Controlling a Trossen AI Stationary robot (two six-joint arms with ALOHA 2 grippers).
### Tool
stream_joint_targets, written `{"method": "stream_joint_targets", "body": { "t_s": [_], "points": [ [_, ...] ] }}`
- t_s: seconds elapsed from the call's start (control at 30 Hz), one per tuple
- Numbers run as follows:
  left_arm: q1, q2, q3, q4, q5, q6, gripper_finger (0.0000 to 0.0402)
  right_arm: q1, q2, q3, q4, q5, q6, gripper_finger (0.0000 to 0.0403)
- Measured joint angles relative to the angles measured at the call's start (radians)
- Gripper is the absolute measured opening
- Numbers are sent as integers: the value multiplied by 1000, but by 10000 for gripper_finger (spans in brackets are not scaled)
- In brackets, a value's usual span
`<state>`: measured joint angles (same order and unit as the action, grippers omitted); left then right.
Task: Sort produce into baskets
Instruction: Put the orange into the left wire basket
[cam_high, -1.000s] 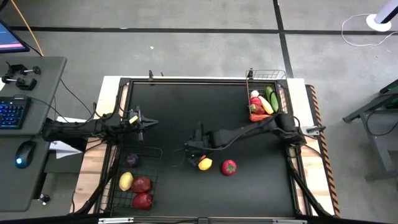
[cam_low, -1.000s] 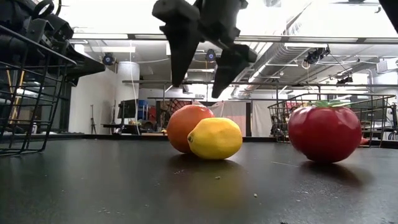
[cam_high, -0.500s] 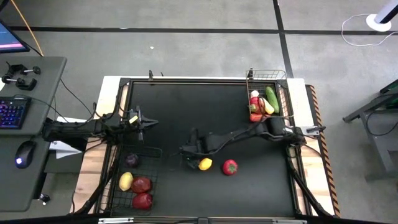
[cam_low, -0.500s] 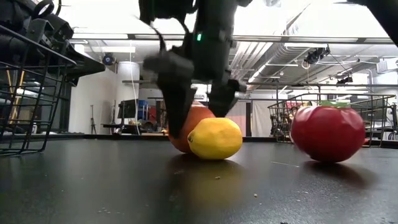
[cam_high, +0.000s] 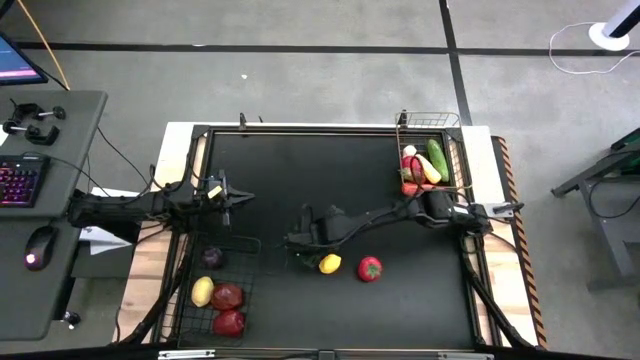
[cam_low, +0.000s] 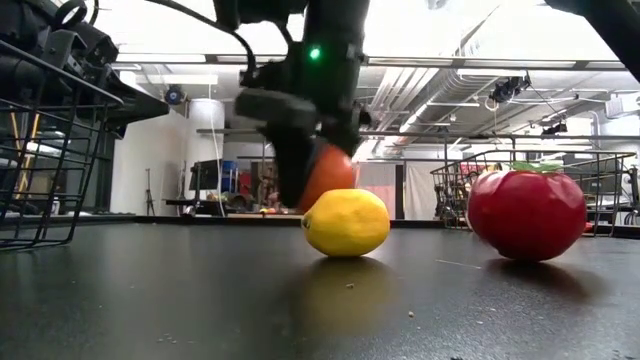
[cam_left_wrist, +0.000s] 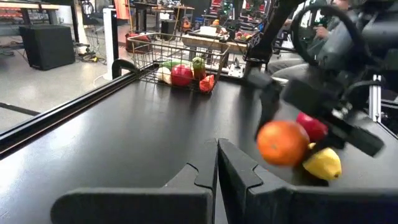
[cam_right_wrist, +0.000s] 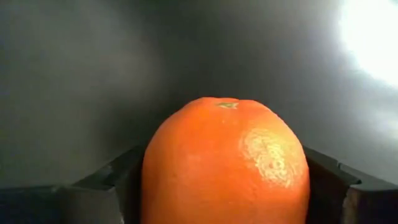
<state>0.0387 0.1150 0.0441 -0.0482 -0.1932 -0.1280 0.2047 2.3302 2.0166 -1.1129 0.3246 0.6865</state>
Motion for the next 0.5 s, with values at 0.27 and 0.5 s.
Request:
{"method": "stream_joint_targets", "body": {
  "t_s": [0.27, 0.5],
  "points": [
    [0, 0, 0, 0, 0, 0, 0, -8, -71, 96, -389, 381, -183, 280],
    [0, 0, 0, 0, 0, 0, 0, -109, -464, -389, -420, 447, -22, 302]
  ]
}}
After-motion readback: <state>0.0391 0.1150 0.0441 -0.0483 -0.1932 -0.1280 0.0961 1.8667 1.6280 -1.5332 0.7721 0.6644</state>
